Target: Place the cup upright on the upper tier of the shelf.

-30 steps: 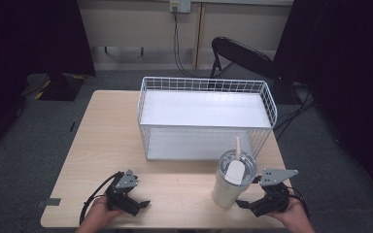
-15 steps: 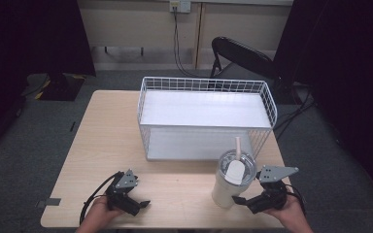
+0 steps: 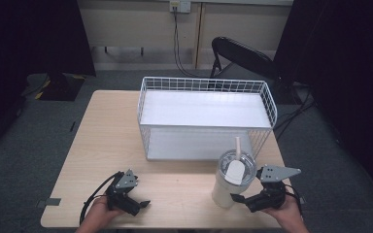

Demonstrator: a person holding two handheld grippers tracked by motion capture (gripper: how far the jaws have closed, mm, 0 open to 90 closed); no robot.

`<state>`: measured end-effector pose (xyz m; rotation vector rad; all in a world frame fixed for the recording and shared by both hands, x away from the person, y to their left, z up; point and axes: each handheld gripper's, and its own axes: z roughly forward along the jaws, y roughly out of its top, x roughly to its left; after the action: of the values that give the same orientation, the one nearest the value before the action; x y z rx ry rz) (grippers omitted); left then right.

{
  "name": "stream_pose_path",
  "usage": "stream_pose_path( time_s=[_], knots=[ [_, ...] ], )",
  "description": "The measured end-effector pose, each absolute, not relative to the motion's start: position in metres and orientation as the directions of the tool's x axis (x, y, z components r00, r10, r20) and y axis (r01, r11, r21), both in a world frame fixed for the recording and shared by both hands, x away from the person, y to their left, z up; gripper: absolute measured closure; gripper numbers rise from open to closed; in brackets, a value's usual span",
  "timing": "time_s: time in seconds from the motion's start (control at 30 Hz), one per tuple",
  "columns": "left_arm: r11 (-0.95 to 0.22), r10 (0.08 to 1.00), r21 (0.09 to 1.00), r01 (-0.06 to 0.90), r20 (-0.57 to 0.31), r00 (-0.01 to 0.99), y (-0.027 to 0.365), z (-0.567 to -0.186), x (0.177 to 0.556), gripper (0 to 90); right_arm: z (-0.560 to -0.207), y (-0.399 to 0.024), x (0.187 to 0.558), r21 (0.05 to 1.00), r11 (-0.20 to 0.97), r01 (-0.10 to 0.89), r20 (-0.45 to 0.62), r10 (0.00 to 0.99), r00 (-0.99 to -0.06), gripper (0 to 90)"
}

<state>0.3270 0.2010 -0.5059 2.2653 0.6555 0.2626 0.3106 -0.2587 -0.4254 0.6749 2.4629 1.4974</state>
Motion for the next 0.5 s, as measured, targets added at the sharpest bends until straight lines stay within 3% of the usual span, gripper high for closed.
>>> stream_pose_path(
  time_s=[0.5],
  knots=[
    [-0.587,0.531,0.716,0.377,-0.011,0.848,0.201,-0.506,0.327,0.0,-0.437,-0.249,0.313,0.907,0.321,0.272,0.090,0.484,-0.871,8.4]
  ],
)
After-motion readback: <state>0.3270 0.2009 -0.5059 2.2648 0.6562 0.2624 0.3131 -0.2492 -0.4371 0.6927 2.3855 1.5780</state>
